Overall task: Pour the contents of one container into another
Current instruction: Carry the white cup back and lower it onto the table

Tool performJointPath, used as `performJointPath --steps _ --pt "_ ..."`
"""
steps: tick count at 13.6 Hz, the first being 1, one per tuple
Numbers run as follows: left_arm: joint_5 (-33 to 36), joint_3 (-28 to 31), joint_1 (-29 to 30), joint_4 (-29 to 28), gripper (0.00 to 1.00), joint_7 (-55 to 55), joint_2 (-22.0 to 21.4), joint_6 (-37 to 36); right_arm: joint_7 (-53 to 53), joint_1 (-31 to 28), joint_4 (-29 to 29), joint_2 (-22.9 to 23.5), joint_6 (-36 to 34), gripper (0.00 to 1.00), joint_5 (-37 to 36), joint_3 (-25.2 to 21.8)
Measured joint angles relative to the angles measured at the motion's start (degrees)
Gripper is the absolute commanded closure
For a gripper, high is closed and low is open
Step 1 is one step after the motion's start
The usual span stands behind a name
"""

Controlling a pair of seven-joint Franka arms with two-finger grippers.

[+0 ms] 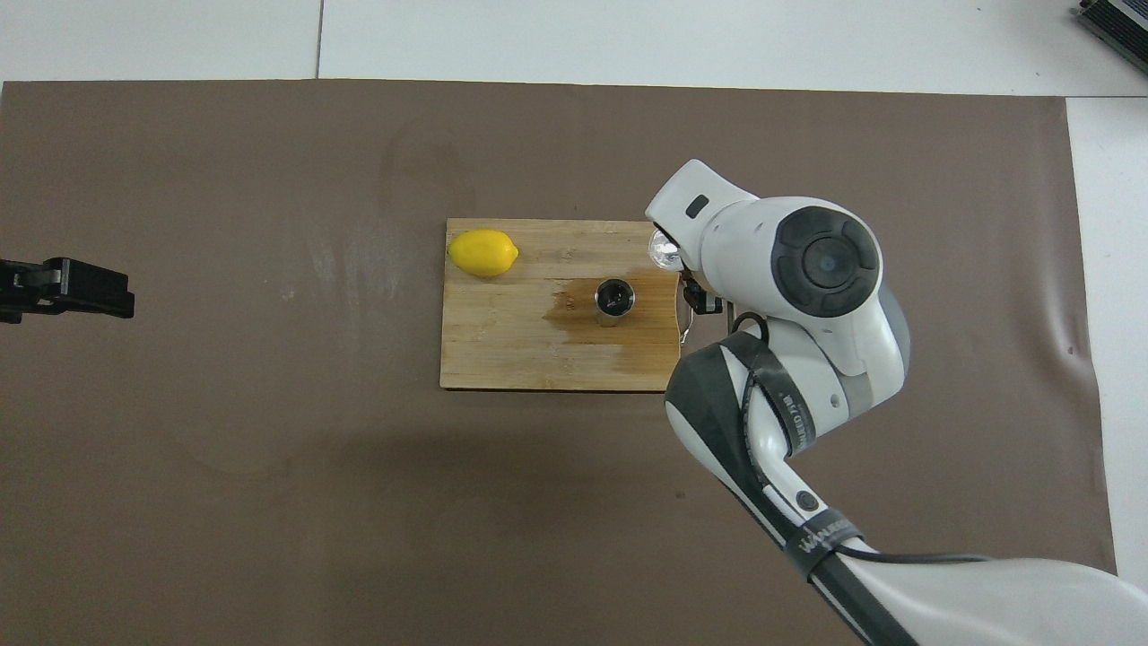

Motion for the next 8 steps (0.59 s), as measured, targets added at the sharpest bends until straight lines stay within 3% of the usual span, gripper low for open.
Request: performJointPath --steps 4,8 --pt "0.0 0.0 0.0 0.0 0.0 0.0 0.0 0.0 -13.1 -6.0 -1.2 0.0 0.1 0.95 13.8 -0.1" --pt "0.0 0.0 0.0 0.0 0.0 0.0 0.0 0.0 -31.2 -14.0 -7.0 -1.0 -0.2 0.94 32.4 -0.3"
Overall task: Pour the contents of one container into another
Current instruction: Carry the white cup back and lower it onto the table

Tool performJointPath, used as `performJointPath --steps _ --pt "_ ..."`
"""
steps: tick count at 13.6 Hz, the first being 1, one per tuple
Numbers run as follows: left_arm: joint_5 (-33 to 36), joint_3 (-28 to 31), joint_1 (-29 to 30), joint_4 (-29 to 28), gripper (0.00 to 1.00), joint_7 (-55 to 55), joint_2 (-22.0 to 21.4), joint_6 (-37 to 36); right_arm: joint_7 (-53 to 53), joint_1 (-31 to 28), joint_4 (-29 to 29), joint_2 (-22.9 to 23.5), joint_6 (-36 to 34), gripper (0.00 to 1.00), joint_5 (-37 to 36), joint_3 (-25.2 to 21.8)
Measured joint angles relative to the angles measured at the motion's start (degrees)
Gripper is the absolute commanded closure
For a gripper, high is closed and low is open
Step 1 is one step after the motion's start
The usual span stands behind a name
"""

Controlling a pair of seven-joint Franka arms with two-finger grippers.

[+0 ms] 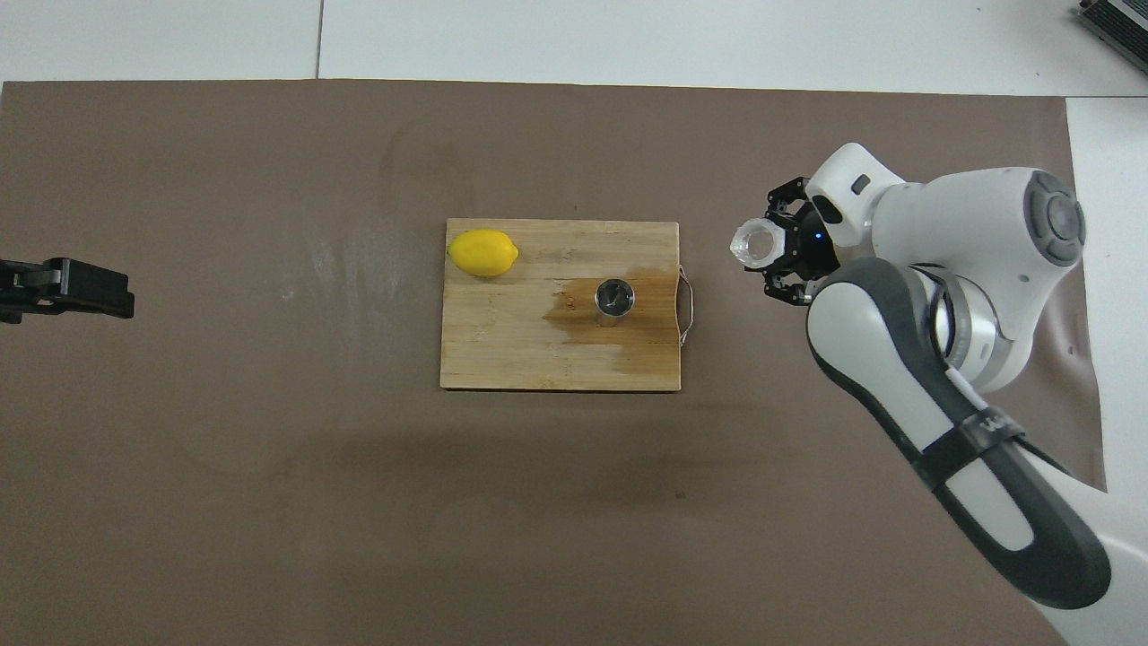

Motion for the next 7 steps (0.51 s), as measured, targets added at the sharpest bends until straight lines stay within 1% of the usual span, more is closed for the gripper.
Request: performJointPath --steps 1,2,4,5,7 --pt "0.0 0.0 0.0 0.0 0.0 0.0 0.0 0.0 -5.9 -3.3 -1.7 -0.2 -0.7 0.94 4.3 -0.1" --pt "0.0 0.0 0.0 0.0 0.0 0.0 0.0 0.0 -10.4 -6.5 -3.2 -0.2 -1.4 0.94 6.9 -0.1" --pt "0.0 0.0 0.0 0.0 0.0 0.0 0.0 0.0 -15.8 -11.8 -5.5 -0.1 -2.0 0.94 8.7 -0.1" --pt "0.0 0.0 0.0 0.0 0.0 0.0 0.0 0.0 -17.7 -13.4 -6.2 0.2 -2.2 0.94 9.6 -0.1" --pt "0.0 0.0 0.0 0.0 0.0 0.0 0.0 0.0 -22.8 -14.7 -7.4 1.5 -2.2 0.94 12.9 -0.1"
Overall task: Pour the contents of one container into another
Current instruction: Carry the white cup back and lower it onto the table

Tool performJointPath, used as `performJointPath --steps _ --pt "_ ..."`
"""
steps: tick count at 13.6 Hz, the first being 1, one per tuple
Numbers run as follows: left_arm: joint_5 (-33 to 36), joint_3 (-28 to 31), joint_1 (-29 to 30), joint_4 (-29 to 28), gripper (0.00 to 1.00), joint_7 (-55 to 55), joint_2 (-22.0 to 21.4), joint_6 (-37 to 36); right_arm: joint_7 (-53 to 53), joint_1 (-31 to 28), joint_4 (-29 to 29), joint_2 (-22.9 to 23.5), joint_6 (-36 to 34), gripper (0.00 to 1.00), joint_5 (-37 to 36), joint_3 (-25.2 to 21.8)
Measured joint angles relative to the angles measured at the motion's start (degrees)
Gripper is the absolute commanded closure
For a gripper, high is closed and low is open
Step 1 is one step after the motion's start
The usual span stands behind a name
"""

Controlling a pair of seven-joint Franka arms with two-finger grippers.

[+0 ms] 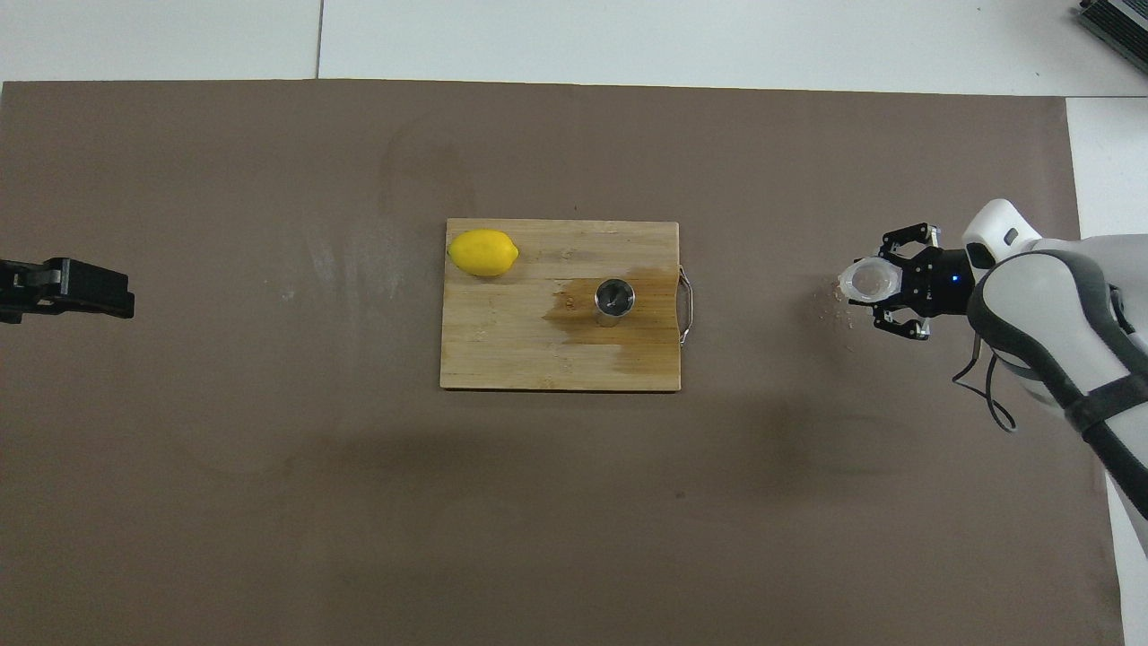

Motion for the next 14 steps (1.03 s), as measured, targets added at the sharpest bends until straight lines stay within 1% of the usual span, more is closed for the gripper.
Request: performJointPath --steps 2,3,4,5,9,12,14 --pt "0.0 0.0 0.0 0.0 0.0 0.0 0.0 0.0 -4.2 -1.0 -0.6 2.0 0.1 0.92 2.9 0.0" --pt "0.0 0.0 0.0 0.0 0.0 0.0 0.0 0.0 -5.4 -1.6 -0.7 2.9 0.1 0.79 3.3 0.0" --pt "0.0 0.0 0.0 0.0 0.0 0.0 0.0 0.0 -6.2 -2.1 -0.7 3.5 0.1 0.45 3.3 0.0" --pt "0.0 0.0 0.0 0.0 0.0 0.0 0.0 0.0 -6.5 -2.4 -0.7 3.8 0.1 0.0 3.3 0.0" --pt "0.0 0.0 0.0 0.0 0.0 0.0 0.0 0.0 -6.5 -2.1 -0.5 3.5 0.1 0.0 3.3 0.3" --pt "0.0 0.0 0.0 0.0 0.0 0.0 0.0 0.0 -5.6 -1.6 -0.1 1.7 0.0 0.0 1.8 0.4" --pt "0.0 0.0 0.0 0.0 0.0 0.0 0.0 0.0 2.0 -1.3 0.1 -0.9 -1.6 0.0 -3.1 0.4"
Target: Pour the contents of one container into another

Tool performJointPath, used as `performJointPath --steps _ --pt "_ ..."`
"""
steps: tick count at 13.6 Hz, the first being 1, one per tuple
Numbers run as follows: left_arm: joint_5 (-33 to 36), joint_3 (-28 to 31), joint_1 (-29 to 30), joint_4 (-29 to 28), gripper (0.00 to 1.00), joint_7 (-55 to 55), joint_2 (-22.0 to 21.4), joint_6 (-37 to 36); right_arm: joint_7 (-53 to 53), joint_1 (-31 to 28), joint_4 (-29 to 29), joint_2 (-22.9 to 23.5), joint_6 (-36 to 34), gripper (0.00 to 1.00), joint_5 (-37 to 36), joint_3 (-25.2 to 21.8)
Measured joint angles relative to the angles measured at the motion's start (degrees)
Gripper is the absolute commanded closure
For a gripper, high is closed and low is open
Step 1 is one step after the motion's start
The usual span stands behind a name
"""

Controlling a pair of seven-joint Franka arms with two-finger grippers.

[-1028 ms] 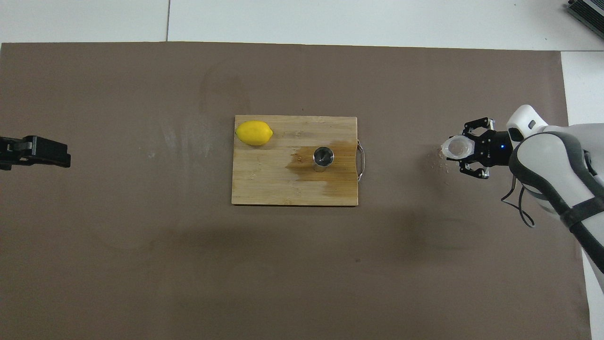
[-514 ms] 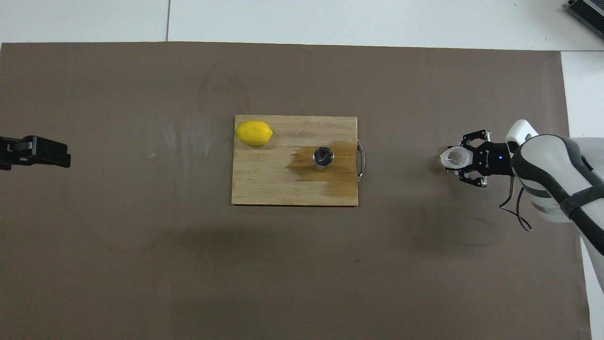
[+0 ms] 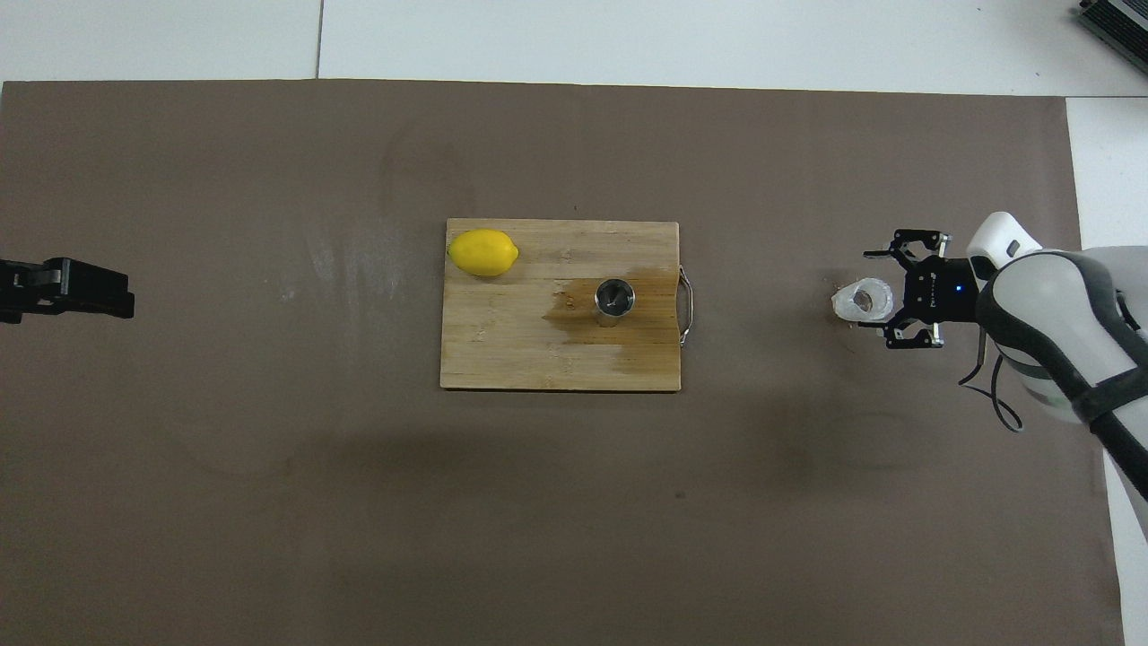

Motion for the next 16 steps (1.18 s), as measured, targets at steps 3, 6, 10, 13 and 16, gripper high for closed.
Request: performJointPath --steps 3,6,10,13,16 --pt "0.0 0.0 0.0 0.0 0.0 0.0 0.0 0.0 20.9 0.1 0.1 -4.5 -6.0 0.0 -10.8 0.0" --pt "0.0 0.0 0.0 0.0 0.0 0.0 0.0 0.0 39.4 0.6 0.1 -6.1 -7.7 0.0 -16.9 0.0" --pt "0.0 0.0 0.0 0.0 0.0 0.0 0.0 0.0 71.6 4.7 -0.1 -6.1 -8.9 0.0 -29.4 0.1" --pt "0.0 0.0 0.0 0.0 0.0 0.0 0.0 0.0 96.3 7.5 1.1 -6.3 -14.6 0.0 -35.8 0.3" --pt "0.0 0.0 0.0 0.0 0.0 0.0 0.0 0.0 109.4 7.6 4.8 -8.1 -22.3 0.0 -36.4 0.3"
